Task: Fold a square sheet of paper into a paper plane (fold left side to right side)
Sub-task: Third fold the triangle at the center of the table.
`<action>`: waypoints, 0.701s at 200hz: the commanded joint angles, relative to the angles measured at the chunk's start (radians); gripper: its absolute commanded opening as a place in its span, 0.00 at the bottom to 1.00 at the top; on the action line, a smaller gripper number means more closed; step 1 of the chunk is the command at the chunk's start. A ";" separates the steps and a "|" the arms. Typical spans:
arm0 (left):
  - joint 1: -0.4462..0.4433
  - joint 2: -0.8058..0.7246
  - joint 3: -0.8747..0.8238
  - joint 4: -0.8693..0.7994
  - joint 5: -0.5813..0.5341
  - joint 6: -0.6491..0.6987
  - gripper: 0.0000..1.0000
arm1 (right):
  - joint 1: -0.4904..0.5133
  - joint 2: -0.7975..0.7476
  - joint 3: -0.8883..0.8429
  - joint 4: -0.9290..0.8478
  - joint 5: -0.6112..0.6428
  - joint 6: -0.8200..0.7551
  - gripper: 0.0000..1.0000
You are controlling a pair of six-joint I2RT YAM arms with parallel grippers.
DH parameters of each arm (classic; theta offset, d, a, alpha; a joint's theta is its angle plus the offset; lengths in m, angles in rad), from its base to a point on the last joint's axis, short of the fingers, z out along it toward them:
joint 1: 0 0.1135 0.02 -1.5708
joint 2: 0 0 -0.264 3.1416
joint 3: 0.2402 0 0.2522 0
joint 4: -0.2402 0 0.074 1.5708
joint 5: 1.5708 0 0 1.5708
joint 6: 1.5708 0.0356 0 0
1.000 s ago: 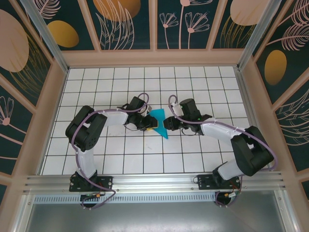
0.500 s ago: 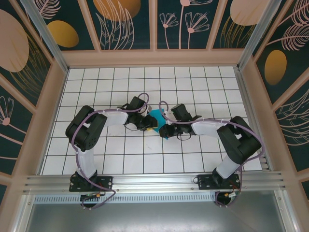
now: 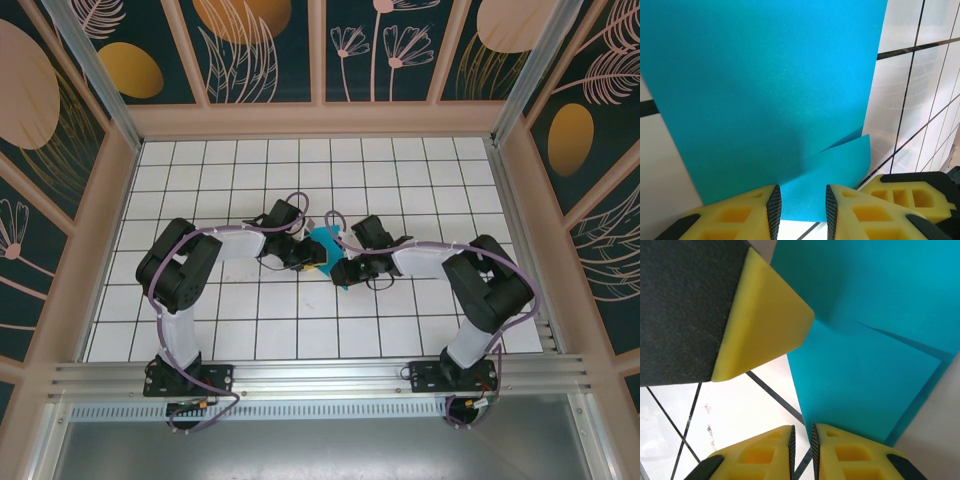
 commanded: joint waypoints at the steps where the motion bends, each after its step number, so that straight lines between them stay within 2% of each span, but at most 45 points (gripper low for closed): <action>1: 0.002 0.089 -0.024 -0.068 -0.165 0.047 0.34 | 0.006 0.026 0.020 -0.054 0.031 -0.021 0.20; 65: 0.003 0.089 -0.019 -0.062 -0.163 0.047 0.34 | 0.006 0.033 -0.005 -0.084 0.046 -0.019 0.15; 140: 0.002 0.106 0.016 -0.086 -0.179 0.058 0.34 | 0.005 -0.043 -0.103 -0.071 0.037 0.032 0.14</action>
